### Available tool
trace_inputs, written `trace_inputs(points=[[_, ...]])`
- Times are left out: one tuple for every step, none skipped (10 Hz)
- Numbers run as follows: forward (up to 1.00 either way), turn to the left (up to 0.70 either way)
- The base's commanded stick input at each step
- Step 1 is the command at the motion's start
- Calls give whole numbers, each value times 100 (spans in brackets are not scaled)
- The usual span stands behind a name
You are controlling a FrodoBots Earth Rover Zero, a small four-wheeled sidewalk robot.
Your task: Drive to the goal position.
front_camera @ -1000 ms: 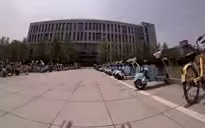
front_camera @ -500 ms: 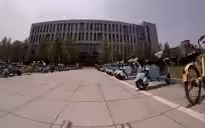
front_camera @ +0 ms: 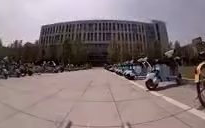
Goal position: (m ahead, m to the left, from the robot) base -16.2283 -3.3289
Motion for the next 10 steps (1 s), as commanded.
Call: trace_inputs(points=[[0,100],[0,100],[0,100],[0,100],[0,100],[0,100],[0,100],[0,100],[0,100],[0,100]])
